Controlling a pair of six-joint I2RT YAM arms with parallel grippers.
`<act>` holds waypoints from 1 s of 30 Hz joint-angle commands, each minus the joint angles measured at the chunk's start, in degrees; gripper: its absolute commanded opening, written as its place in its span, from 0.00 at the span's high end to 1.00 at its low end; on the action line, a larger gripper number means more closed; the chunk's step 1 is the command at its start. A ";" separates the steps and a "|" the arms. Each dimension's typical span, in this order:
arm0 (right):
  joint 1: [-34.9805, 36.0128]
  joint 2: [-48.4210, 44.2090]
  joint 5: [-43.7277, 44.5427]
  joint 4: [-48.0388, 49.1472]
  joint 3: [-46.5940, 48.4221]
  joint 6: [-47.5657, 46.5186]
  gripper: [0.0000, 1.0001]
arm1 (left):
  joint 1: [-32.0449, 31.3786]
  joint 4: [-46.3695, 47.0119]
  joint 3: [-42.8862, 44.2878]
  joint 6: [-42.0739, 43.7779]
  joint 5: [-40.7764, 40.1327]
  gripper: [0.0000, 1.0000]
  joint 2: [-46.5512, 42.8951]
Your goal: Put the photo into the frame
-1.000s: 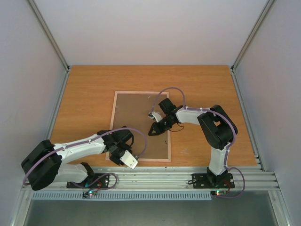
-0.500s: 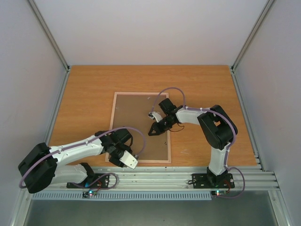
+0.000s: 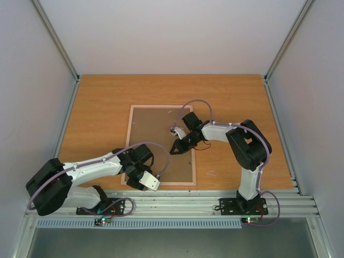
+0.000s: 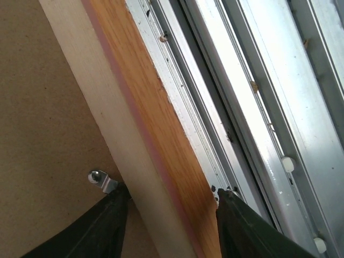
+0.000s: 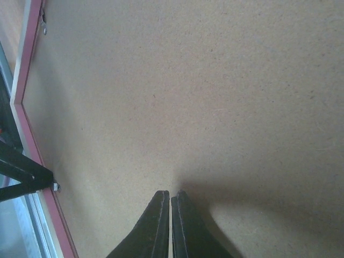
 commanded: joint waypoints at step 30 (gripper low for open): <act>-0.45 3.12 3.05 0.95 -0.60 0.22 0.94 | -1.22 3.39 -1.71 -2.80 -6.50 0.54 2.25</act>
